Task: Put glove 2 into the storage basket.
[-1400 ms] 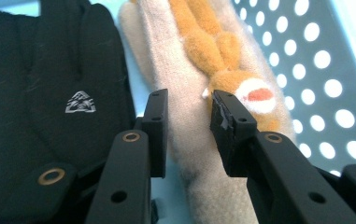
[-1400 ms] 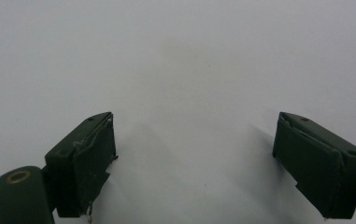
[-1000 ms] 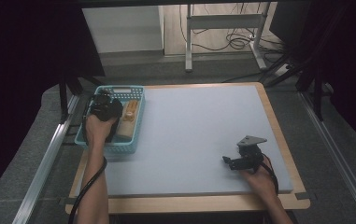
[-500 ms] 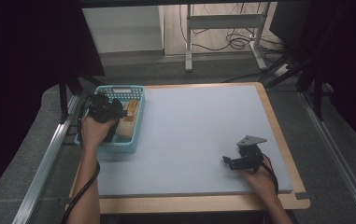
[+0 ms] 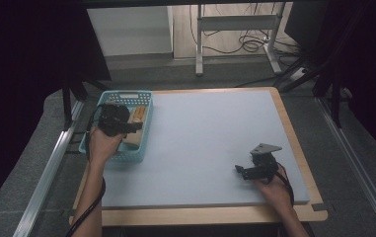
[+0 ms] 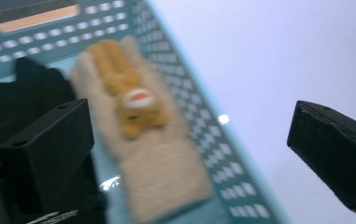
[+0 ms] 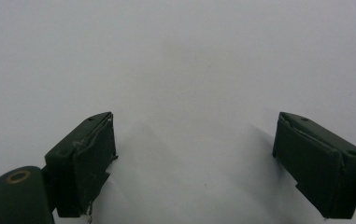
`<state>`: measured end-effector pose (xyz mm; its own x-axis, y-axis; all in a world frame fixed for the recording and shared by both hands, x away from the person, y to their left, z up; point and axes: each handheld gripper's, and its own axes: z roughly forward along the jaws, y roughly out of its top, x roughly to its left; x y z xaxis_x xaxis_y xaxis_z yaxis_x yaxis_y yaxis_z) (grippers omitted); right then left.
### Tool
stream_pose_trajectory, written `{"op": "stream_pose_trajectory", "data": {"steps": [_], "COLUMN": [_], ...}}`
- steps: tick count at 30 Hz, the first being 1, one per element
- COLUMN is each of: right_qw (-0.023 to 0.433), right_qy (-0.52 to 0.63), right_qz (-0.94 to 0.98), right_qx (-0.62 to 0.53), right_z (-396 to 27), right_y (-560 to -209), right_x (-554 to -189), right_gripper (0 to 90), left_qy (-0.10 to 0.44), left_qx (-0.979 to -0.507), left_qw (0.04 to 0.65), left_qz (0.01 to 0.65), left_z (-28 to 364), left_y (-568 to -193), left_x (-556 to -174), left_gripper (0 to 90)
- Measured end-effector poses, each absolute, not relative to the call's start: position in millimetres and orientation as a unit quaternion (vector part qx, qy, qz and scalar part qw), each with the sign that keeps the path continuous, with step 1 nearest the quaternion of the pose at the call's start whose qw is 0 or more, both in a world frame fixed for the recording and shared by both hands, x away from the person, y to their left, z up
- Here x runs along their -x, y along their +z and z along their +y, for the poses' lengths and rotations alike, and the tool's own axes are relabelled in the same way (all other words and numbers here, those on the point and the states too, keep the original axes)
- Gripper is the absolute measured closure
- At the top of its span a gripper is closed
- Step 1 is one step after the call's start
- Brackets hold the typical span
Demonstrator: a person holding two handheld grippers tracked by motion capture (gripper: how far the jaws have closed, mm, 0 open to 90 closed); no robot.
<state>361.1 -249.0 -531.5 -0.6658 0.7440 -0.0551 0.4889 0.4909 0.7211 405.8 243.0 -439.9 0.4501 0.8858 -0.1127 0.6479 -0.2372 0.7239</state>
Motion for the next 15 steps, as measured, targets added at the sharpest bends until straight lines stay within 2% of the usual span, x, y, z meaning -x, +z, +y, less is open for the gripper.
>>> {"op": "stream_pose_trajectory", "data": {"steps": [15], "right_qw": [0.183], "right_qy": [0.348], "right_qz": [0.844], "right_qx": [-0.365], "right_z": [-249.0], "right_y": [-531.5], "right_x": [-361.0], "right_gripper": [12.9], "left_qy": [0.151], "left_qx": [-0.808], "left_qw": [0.403], "left_qz": [0.403], "left_z": [169.9], "left_y": [-451.6], "left_x": [-360.3], "left_gripper": [0.0]}}
